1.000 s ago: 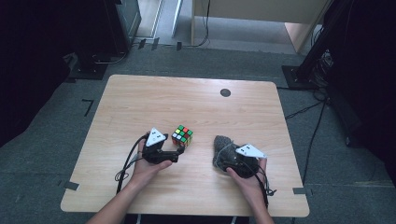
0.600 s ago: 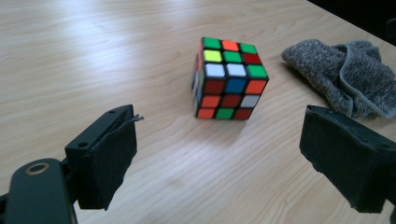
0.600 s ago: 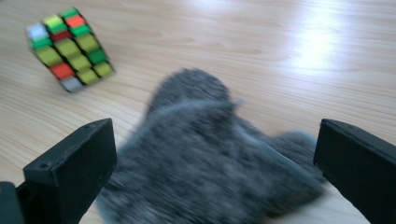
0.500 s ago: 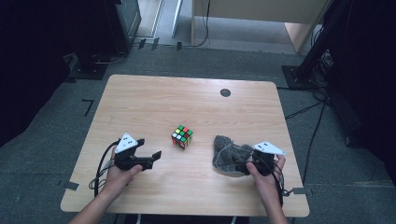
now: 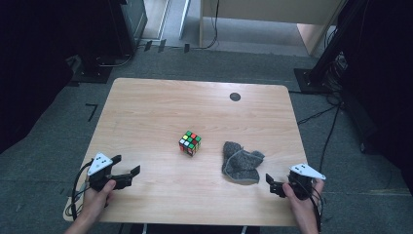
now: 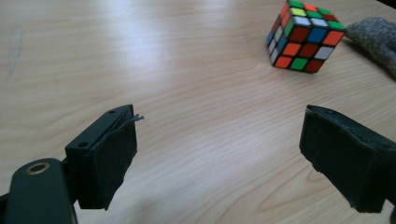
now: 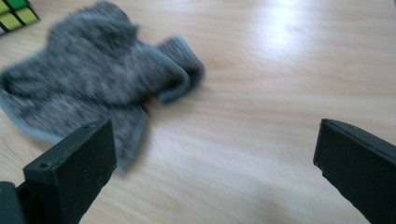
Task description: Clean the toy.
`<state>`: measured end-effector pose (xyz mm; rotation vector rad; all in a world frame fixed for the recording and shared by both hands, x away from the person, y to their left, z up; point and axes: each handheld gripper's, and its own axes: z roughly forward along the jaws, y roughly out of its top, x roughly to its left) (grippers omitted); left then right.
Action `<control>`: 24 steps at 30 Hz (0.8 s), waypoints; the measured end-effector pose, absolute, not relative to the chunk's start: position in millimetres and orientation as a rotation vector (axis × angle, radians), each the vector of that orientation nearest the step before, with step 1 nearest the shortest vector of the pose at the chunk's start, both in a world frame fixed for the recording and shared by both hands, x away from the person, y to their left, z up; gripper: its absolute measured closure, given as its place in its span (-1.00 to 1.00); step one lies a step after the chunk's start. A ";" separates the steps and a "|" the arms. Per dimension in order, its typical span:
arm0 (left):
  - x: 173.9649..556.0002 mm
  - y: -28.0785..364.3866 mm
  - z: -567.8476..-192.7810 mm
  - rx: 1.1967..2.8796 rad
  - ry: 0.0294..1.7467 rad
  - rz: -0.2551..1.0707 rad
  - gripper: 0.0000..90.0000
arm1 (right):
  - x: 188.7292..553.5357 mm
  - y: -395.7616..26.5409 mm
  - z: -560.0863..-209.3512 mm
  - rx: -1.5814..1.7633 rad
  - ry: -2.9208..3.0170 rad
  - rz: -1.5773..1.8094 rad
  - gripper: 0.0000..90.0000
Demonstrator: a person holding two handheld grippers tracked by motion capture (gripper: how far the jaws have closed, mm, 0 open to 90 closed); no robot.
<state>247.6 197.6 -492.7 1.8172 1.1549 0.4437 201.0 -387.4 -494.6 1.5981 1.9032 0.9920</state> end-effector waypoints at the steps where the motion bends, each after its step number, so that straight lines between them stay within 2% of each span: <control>1: 246.0 200.3 -494.8 1.816 1.170 0.451 -0.74 | 198.8 -391.0 -497.3 1.609 1.900 0.980 -1.00; 11: 240.6 203.7 -510.3 1.949 1.227 0.514 -0.70 | 191.4 -410.1 -521.2 1.703 1.902 0.825 -1.00; 24: 247.1 197.4 -517.4 2.035 1.308 0.541 -0.69 | 189.5 -413.0 -526.7 1.712 1.842 0.793 -1.00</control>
